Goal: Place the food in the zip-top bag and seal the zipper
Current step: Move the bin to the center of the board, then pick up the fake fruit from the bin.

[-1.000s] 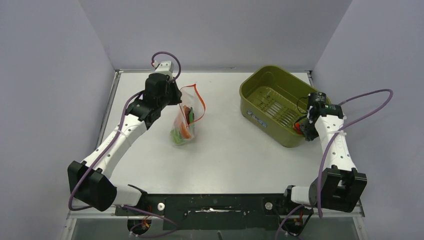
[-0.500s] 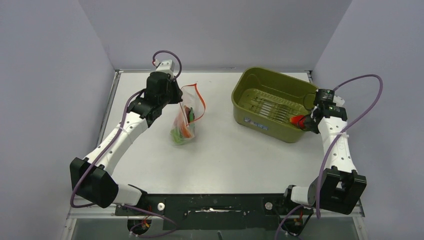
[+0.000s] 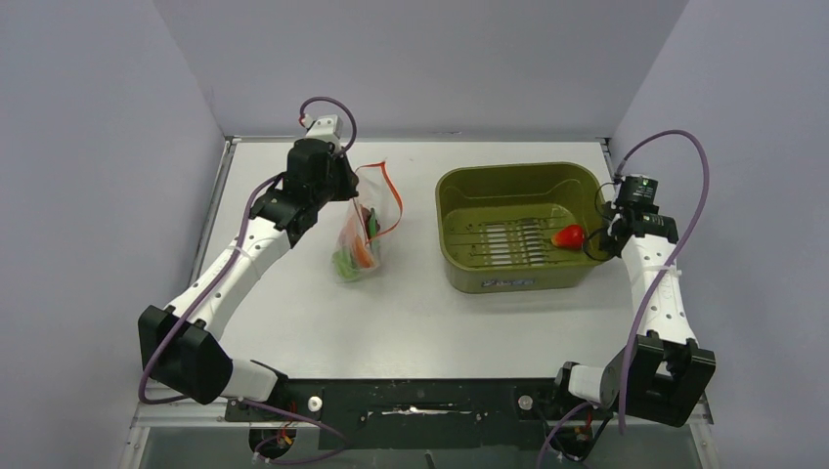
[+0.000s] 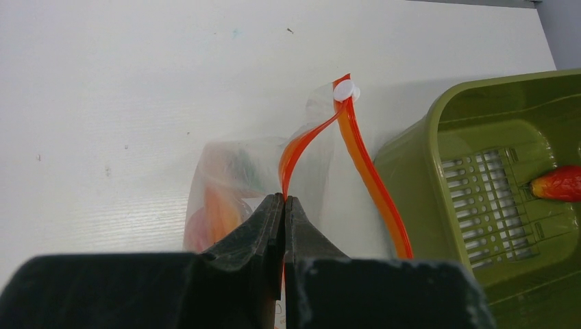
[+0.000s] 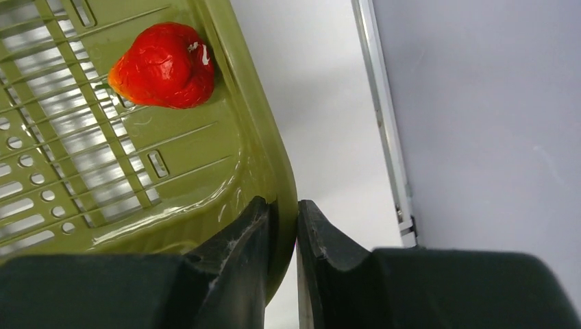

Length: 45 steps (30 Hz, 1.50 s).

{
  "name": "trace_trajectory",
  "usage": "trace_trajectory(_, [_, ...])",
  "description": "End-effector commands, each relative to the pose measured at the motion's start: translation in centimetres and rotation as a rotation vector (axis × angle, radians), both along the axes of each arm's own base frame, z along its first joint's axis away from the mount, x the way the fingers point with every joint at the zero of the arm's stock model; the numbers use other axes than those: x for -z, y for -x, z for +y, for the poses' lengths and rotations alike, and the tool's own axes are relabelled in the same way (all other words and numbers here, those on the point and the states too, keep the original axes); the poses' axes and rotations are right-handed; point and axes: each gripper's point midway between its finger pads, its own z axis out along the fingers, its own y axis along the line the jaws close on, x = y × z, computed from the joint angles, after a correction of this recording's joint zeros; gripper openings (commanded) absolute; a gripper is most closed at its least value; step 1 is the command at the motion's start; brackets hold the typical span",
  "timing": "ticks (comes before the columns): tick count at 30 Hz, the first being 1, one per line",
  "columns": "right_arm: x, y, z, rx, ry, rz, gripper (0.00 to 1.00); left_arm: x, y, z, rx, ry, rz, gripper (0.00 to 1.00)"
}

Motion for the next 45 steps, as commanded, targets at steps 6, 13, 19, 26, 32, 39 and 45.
trace_trajectory(6, [-1.9,-2.7,-2.6,-0.144,0.175,-0.007,0.24,-4.8,-1.6,-0.7,0.025,0.033,-0.162,0.00])
trace_trajectory(13, [-2.4,-2.7,-2.6,-0.066,0.131,-0.016,0.46,-3.6,-1.3,-0.4,0.052,-0.013,-0.118,0.00])
trace_trajectory(19, [-3.3,-1.6,-1.0,0.118,-0.021,-0.023,0.62,-2.6,-0.6,-0.4,0.071,-0.028,-0.058,0.00])
trace_trajectory(26, [-7.6,-3.0,-0.2,0.180,-0.073,-0.182,0.67,-2.2,-0.5,-0.1,0.074,-0.046,-0.071,0.00])
trace_trajectory(32, [-7.2,-5.0,2.8,0.056,-0.057,-0.191,0.68,-2.4,-0.6,-0.2,0.085,-0.051,-0.081,0.00])
trace_trajectory(39, [-2.5,-6.3,4.5,-0.005,-0.013,-0.115,0.72,-2.9,-0.1,-0.5,0.100,-0.030,-0.092,0.00])
trace_trajectory(45, [0.8,-7.9,3.4,0.010,0.017,-0.069,0.78,-3.1,0.0,-0.8,0.114,-0.028,-0.104,0.00])
